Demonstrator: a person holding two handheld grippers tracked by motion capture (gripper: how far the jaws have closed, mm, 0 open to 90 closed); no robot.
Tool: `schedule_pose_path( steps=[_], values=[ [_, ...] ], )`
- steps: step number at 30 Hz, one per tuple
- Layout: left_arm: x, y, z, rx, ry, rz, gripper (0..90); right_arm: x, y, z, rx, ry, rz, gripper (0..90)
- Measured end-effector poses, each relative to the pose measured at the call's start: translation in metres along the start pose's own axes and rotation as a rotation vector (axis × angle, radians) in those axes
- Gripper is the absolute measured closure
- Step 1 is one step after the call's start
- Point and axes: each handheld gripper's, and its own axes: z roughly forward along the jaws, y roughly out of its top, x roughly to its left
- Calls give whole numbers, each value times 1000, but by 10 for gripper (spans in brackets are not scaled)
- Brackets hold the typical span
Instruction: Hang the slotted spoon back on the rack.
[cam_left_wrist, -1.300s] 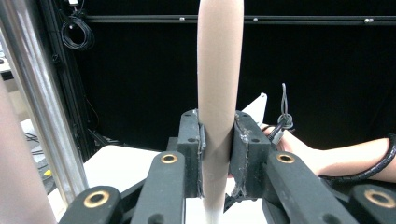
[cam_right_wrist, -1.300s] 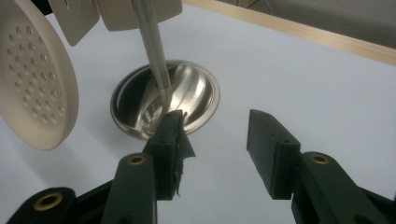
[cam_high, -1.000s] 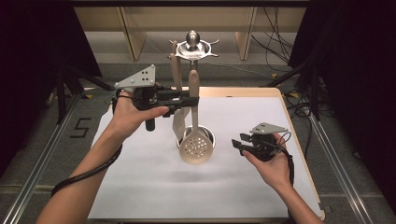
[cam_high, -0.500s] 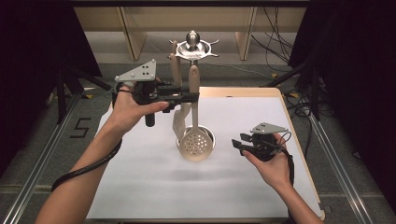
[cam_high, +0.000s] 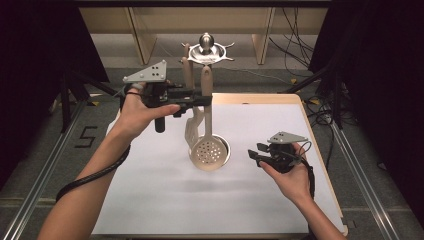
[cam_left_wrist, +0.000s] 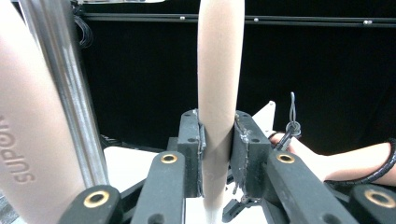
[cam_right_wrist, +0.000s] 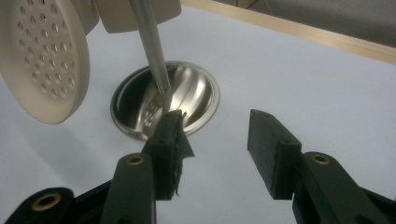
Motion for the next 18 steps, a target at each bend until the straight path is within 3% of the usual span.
schedule_pose_path(
  steps=[18],
  values=[
    [7, -1, 1, 11, 5, -9, 744, -1, -1, 2, -11, -6, -9, 560]
  ],
)
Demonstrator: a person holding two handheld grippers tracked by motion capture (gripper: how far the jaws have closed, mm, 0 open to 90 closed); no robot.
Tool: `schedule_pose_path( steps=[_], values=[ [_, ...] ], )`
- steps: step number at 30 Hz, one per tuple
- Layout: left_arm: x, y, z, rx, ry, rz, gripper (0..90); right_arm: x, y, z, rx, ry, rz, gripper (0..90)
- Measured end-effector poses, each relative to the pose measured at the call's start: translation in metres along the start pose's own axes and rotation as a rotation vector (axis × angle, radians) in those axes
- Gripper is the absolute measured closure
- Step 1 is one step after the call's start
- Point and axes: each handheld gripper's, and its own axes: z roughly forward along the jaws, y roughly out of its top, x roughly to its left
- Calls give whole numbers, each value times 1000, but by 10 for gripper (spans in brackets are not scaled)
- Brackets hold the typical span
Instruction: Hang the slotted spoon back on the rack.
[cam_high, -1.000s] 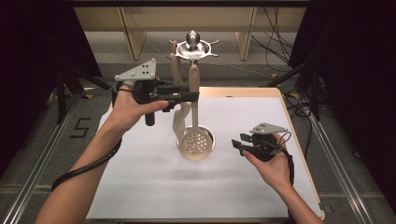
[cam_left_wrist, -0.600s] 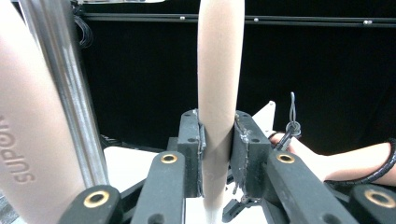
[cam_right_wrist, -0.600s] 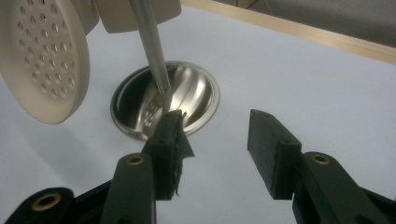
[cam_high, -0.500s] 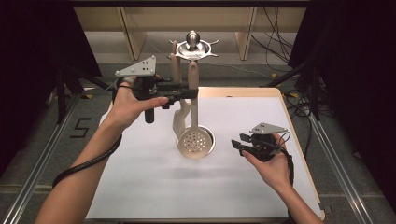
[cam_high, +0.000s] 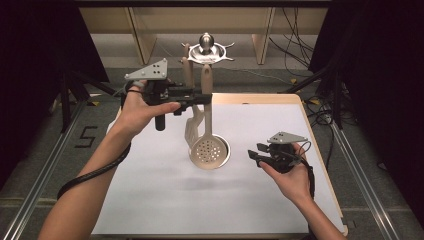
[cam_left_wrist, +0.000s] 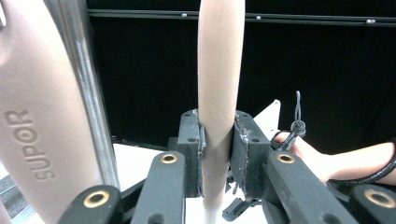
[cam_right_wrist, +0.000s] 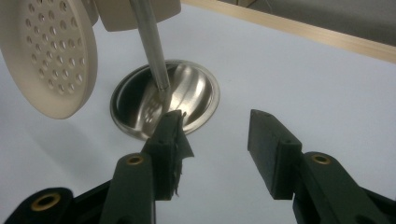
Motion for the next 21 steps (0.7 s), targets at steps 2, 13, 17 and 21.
schedule_pose_path(
  steps=[2, 13, 17, 21],
  values=[
    [0, 0, 0, -1, -1, -1, 744, 0, 0, 0, 1, 0, -1, 560],
    [4, 0, 1, -4, 2, -11, 744, 0, 0, -1, 9, 1, 0, 560],
    [6, -1, 1, -1, 5, -14, 744, 1, 1, -2, 23, 14, 30, 560],
    [8, -2, 2, -6, 5, -21, 743, -1, 0, -1, 10, 1, -1, 560]
  ],
)
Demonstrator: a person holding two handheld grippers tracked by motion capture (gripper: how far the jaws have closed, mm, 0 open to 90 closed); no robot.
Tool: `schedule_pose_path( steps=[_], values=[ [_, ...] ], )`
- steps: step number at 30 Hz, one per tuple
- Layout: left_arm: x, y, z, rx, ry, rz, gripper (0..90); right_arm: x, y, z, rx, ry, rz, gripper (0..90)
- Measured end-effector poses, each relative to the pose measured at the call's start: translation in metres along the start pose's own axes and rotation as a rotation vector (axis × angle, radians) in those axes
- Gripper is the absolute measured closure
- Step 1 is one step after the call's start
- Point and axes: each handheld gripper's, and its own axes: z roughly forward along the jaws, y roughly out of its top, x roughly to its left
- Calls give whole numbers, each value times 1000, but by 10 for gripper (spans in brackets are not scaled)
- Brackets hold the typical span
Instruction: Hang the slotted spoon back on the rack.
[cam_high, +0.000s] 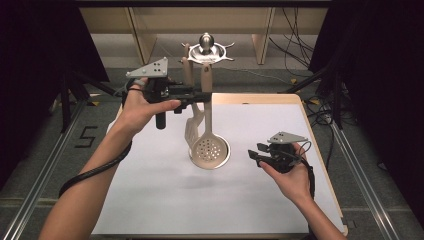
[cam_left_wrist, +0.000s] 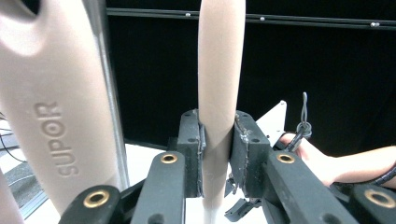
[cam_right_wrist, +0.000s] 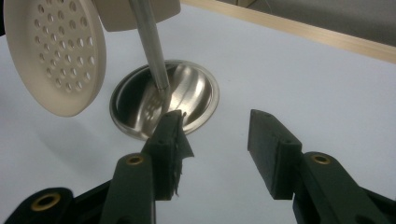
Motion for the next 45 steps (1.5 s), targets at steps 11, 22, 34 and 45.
schedule_pose_path(
  steps=[11, 22, 34, 45],
  values=[
    [3, 0, 1, -1, 1, -14, 743, 0, 0, -1, 7, 3, 9, 560],
    [4, -2, 2, 0, -2, -28, 741, 1, 0, 0, 8, 4, 12, 560],
    [2, -5, 1, -13, 13, -40, 725, -1, -1, 0, 3, 2, -28, 558],
    [-4, -6, -2, -12, 63, -16, 654, 0, -1, -1, 5, -1, 5, 556]
  ],
)
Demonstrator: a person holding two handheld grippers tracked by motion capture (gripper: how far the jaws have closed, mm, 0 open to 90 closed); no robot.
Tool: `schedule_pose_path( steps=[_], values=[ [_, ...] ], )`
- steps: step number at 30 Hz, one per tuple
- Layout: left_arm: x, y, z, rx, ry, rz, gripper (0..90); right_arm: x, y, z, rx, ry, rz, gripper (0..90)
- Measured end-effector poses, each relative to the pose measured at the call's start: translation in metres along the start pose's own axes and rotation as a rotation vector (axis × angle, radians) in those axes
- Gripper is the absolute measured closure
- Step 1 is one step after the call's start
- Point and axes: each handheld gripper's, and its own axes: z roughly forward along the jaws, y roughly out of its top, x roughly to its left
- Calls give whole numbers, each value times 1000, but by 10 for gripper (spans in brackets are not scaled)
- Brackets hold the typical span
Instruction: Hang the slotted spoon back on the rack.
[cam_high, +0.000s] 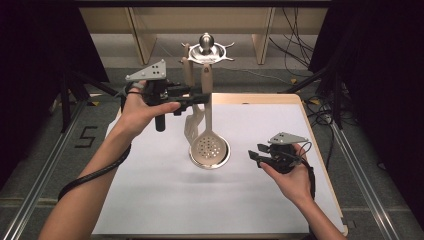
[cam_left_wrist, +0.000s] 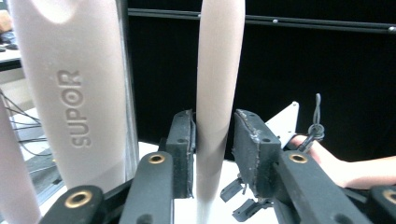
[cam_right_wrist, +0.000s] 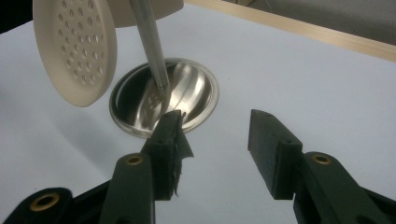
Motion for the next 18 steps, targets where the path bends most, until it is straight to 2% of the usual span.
schedule_pose_path(
  steps=[1, 3, 5, 6, 8, 9, 10, 11, 15, 16, 18],
  values=[
    [-1, 0, -1, -2, 6, 3, 647, -2, 0, 0, -5, -3, -19, 556],
    [-3, 0, -2, -6, 23, 9, 625, -1, 0, 0, -6, -2, -18, 556],
    [-6, 0, -4, -7, 39, 16, 602, 2, -1, 1, -16, 6, 26, 555],
    [-7, 0, -5, -8, 43, 19, 586, 0, 0, 0, -9, 1, 4, 555],
    [-9, 0, -7, -16, 62, 9, 560, 0, 0, -2, 4, 11, 17, 555],
    [-10, 0, -8, -16, 69, 14, 557, 0, 1, -2, -5, -2, 11, 554],
    [-12, 1, -11, -18, 80, 20, 554, -3, 1, -1, -15, -5, -21, 554],
    [-13, 1, -12, -22, 85, 20, 546, -2, 1, -2, -7, 2, -6, 553],
    [-19, 0, -18, -31, 129, 24, 508, -4, 0, -2, -14, -8, -23, 550],
    [-21, -1, -21, -34, 138, 26, 503, -2, 1, -2, -15, -7, -4, 550],
    [-24, -2, -24, -42, 149, 25, 494, -3, 1, -1, -29, -10, -11, 549]
  ],
)
